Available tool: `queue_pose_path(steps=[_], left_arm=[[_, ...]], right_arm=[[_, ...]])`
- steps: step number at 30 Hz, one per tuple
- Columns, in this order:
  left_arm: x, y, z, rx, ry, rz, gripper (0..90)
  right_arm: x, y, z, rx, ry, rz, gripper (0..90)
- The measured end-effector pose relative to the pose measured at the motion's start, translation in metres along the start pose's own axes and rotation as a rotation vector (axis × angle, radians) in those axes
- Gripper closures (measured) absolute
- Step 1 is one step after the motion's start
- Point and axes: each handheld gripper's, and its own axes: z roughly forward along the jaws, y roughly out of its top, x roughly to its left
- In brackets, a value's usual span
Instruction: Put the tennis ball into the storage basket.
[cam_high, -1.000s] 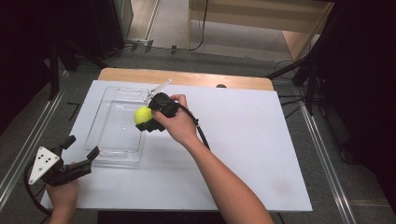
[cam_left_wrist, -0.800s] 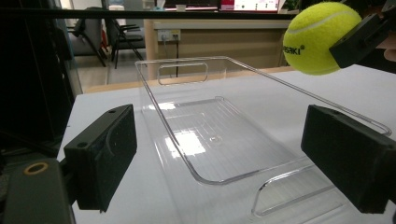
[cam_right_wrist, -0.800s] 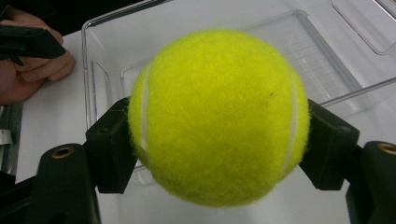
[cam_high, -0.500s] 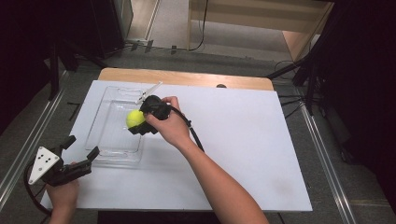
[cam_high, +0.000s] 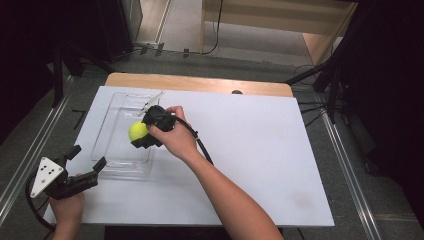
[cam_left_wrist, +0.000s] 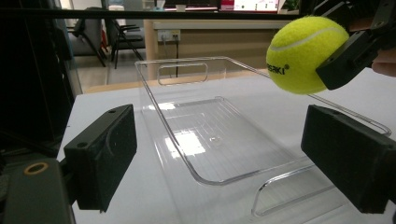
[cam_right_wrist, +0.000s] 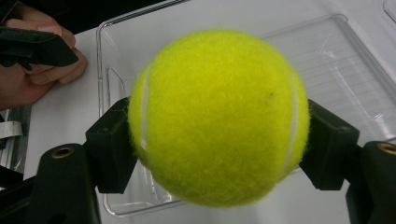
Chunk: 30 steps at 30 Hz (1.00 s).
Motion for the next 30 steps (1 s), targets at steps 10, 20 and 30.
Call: queue_pose_path(steps=[10, 20, 30], left_arm=[[0.0, 0.0, 0.0, 0.0, 0.0, -0.001, 11.1], [0.0, 0.0, 0.0, -0.001, -0.001, -0.002, 11.1], [0.001, 0.0, 0.0, -0.002, -0.003, 0.0, 11.1]], right_arm=[[0.002, 0.002, 0.011, 0.009, 0.009, -0.012, 23.1], [0.003, 0.002, 0.021, 0.028, 0.02, -0.018, 23.1], [0.002, -0.001, 0.029, 0.052, 0.011, -0.011, 23.1]])
